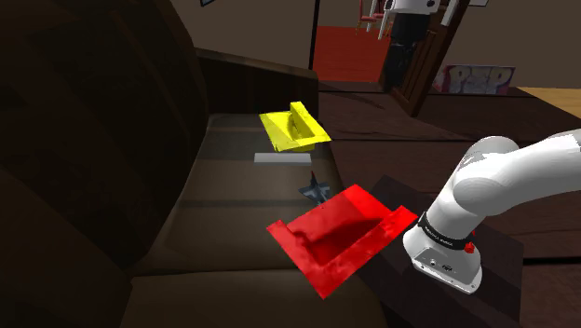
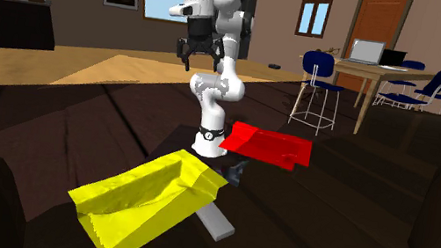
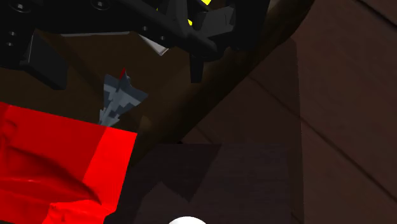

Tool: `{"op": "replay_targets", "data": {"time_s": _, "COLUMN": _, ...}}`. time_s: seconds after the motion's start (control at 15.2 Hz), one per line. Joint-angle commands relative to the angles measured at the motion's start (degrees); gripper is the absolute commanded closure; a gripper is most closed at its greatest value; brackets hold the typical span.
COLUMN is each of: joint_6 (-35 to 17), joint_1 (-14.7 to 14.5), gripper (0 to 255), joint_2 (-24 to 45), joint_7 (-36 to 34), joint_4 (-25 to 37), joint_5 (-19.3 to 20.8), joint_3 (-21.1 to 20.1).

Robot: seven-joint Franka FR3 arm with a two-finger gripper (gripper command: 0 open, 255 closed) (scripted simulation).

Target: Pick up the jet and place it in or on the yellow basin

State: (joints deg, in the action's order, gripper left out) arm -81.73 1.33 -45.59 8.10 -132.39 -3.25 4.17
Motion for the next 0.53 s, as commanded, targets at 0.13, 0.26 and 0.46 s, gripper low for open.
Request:
{"op": "replay_targets", "data": {"time_s": 0.13, "joint_6": -3.46, "joint_1": 0.23, "gripper": 0, "joint_2": -2.21, "joint_7": -2.34, "joint_4": -4.90, "joint_5": -1.37, "joint_3": -1.35}}
{"op": "replay_targets", "data": {"time_s": 0.26, "joint_6": -6.99, "joint_1": 0.33, "gripper": 0, "joint_2": -4.15, "joint_7": -4.65, "joint_4": -9.56, "joint_5": -2.86, "joint_3": -2.80}}
{"op": "replay_targets", "data": {"time_s": 0.46, "joint_6": -12.47, "joint_1": 0.22, "gripper": 0, "joint_2": -6.50, "joint_7": -8.07, "joint_4": -16.10, "joint_5": -5.36, "joint_3": -5.22}}
